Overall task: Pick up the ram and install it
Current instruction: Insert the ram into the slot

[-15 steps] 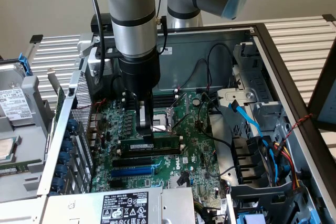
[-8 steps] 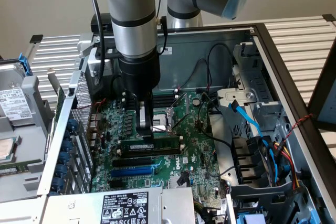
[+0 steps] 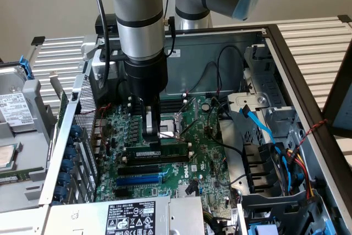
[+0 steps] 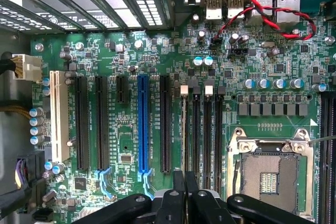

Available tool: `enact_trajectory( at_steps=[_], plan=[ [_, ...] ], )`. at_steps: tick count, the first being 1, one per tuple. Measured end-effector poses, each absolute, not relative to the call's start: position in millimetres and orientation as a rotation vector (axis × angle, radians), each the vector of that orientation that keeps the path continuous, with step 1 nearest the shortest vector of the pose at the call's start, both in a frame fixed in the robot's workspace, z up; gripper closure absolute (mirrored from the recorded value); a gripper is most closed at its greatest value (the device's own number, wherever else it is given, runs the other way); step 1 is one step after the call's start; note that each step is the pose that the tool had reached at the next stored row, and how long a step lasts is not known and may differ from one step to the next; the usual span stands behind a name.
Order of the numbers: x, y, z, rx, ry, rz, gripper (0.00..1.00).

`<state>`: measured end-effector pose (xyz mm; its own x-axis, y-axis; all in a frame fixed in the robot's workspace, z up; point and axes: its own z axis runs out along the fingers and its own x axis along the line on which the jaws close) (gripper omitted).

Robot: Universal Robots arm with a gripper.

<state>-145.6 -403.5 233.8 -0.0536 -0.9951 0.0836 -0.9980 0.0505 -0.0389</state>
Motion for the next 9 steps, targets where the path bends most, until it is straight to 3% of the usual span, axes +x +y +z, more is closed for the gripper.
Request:
enact_trajectory(
  at_steps=[9],
  plan=[
    [-145.4, -403.5, 233.9, 2.141, -2.255, 0.119, 0.88]
  ],
)
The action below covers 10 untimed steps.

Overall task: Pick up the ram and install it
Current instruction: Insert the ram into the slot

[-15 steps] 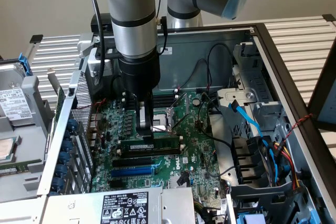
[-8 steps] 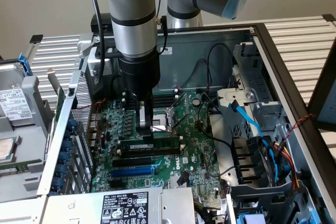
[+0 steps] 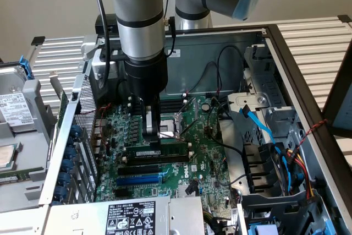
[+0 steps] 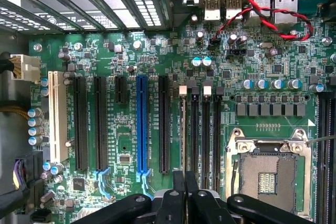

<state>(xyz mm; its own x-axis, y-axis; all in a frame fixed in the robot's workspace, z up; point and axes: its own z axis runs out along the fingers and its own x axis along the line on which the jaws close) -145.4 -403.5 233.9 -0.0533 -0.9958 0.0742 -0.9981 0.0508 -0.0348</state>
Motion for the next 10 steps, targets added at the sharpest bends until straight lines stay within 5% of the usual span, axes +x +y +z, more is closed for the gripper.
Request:
enact_trajectory(
  at_steps=[10],
  plan=[
    [-145.4, -403.5, 234.5, 2.146, -2.261, 0.105, 0.88]
  ],
)
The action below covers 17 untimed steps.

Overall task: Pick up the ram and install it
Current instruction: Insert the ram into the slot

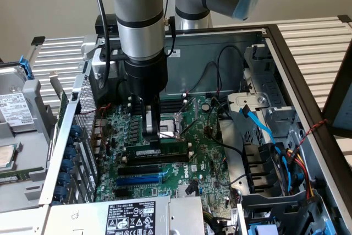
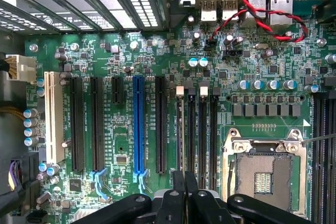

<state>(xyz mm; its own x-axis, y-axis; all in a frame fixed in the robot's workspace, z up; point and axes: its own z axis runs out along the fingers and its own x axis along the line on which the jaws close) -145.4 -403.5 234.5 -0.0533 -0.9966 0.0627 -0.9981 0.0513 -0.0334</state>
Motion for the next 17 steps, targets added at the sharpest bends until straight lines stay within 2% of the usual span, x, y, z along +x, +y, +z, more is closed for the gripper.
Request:
enact_trajectory(
  at_steps=[17],
  plan=[
    [-144.3, -403.5, 237.5, 2.139, -2.253, 0.088, 0.88]
  ],
)
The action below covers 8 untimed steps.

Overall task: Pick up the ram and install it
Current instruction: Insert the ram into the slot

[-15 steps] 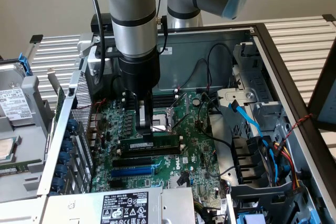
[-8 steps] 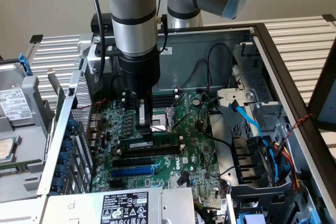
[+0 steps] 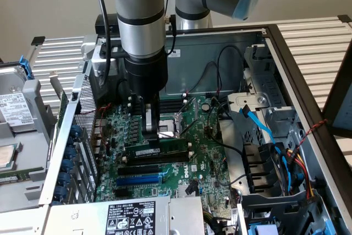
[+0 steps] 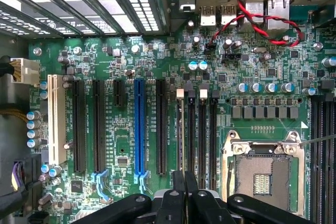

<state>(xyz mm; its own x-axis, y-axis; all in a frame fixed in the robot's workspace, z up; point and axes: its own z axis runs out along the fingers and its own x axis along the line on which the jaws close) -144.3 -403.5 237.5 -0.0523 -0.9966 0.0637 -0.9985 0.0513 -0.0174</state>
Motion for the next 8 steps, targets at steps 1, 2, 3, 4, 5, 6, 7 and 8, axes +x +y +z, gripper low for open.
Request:
enact_trajectory(
  at_steps=[1, 2, 3, 4, 5, 6, 7, 8],
  plan=[
    [-144.3, -403.5, 237.5, 2.139, -2.253, 0.087, 0.88],
    [-144.2, -403.6, 237.5, 2.139, -2.252, 0.086, 0.88],
    [-144.1, -403.5, 237.5, 2.138, -2.252, 0.084, 0.88],
    [-144.0, -403.5, 237.5, 2.138, -2.251, 0.083, 0.88],
    [-144.1, -403.5, 237.5, 2.138, -2.251, 0.082, 0.88],
    [-144.1, -403.5, 237.5, 2.138, -2.251, 0.082, 0.88],
    [-144.1, -403.5, 237.5, 2.138, -2.251, 0.082, 0.88],
    [-144.1, -403.5, 237.5, 2.138, -2.251, 0.082, 0.88]
  ],
)
